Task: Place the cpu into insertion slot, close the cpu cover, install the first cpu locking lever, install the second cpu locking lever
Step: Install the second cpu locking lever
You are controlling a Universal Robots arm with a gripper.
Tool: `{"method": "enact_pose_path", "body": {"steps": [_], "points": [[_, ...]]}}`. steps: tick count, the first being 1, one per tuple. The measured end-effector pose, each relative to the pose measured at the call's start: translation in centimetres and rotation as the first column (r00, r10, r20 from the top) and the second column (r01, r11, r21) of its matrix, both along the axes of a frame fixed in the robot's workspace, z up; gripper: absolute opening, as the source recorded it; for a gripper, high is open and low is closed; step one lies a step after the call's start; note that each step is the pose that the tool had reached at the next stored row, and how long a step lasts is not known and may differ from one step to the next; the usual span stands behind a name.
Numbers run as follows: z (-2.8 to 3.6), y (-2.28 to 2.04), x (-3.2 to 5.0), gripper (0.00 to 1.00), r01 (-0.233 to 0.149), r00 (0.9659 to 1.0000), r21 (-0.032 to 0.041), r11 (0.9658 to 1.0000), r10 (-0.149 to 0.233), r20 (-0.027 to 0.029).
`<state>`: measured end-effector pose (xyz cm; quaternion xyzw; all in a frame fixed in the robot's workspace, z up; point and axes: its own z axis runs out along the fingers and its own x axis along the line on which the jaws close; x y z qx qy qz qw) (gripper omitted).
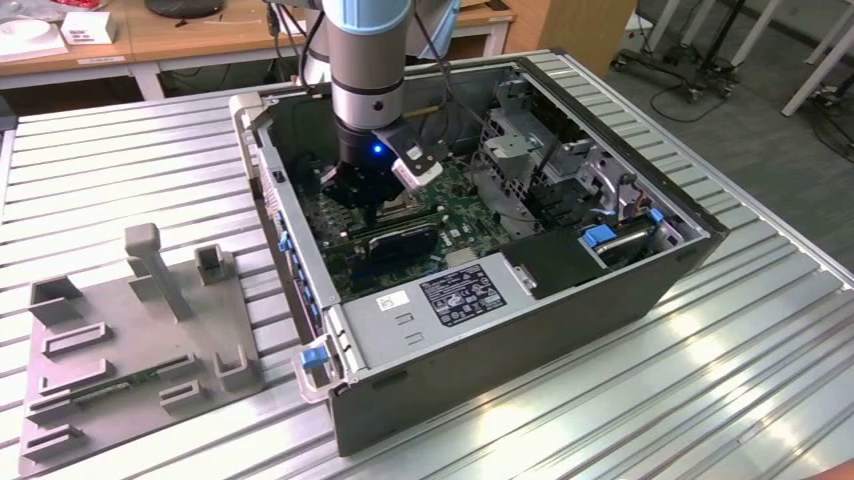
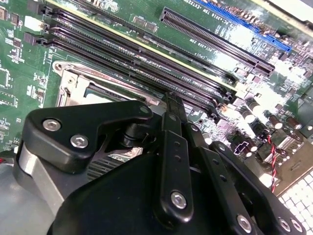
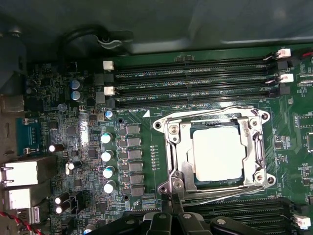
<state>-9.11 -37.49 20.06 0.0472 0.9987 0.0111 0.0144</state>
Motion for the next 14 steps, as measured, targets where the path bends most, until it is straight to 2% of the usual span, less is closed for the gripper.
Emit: {"method": "enact_pose_path", "body": {"steps": [9,14], "points": [[0.08,0.03,-0.1,0.11,0.0,1.0,0.0014,1.0,0.0,0.0001],[0.07,0.06,-0.13,0.11,0.0,1.0,0.0067,1.0,0.0,0.0001]]}}
